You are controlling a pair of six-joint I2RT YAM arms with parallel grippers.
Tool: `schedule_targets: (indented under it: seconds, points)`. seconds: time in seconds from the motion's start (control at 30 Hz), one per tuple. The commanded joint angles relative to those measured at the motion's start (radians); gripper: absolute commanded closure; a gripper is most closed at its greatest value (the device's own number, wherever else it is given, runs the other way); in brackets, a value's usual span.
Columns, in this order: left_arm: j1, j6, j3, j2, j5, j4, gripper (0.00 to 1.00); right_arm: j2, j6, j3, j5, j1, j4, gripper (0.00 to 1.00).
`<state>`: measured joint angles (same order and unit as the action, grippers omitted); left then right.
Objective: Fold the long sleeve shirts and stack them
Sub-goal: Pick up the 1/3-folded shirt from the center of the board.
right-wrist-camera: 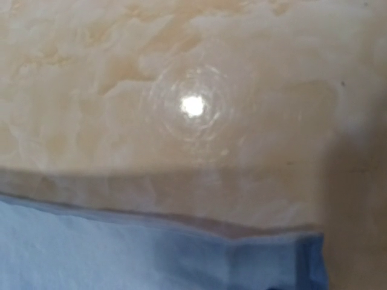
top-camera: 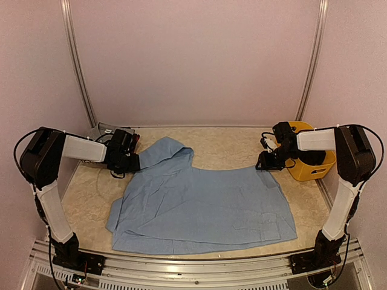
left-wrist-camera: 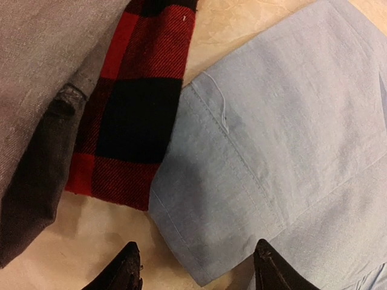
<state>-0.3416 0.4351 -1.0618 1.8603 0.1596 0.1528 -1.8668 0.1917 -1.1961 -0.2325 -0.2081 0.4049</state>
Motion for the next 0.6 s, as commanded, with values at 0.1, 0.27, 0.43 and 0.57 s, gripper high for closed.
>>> schedule_targets:
  seconds: [0.1,0.27,0.43,0.57]
  points:
    - [0.017,0.005,-0.045,0.083,-0.046,-0.041,0.47,0.028,-0.014,0.025,0.002,0.01,-0.004,0.53]
    - [0.017,0.007,-0.034,0.107,-0.045,-0.053,0.55,0.028,-0.017,0.027,0.01,0.01,0.003,0.54]
    - [0.018,0.013,-0.018,0.102,-0.066,-0.072,0.7,0.021,-0.016,0.031,0.016,0.011,0.003,0.54]
    - [0.018,0.013,-0.012,0.098,-0.083,-0.091,0.82,0.03,-0.015,0.031,0.026,0.01,0.006,0.54]
